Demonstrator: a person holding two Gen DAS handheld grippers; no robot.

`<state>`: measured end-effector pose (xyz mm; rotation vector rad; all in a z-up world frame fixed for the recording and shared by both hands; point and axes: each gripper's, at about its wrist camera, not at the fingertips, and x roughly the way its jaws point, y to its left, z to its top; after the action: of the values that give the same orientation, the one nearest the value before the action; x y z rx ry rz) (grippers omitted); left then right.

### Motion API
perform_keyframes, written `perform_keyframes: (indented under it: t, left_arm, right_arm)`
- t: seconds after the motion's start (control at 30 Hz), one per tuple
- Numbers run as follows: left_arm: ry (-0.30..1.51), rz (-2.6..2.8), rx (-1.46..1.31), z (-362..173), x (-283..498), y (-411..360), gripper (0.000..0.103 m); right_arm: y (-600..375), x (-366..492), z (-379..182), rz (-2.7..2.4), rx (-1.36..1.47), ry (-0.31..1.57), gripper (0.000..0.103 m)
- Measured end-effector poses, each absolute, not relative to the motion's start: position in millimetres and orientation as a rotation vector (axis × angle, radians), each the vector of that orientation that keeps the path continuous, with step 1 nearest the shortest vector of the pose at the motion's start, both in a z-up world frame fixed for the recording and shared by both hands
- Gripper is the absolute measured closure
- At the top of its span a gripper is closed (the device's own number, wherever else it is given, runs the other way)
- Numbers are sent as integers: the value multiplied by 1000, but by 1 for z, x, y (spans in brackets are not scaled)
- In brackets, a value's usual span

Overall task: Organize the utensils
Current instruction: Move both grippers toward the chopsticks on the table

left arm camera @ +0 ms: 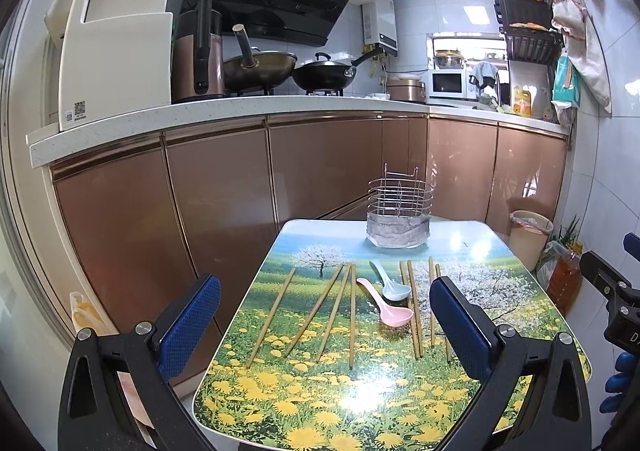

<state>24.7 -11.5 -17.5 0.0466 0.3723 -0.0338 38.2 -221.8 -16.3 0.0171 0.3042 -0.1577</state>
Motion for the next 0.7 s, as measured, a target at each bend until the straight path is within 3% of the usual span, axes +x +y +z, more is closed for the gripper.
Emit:
perform_keyframes:
  t: [0.7]
  left_arm:
    - [457,-46,90,-32,77,-20,0]
  right_arm:
    - [-234,77,-26,-155,24,331,0]
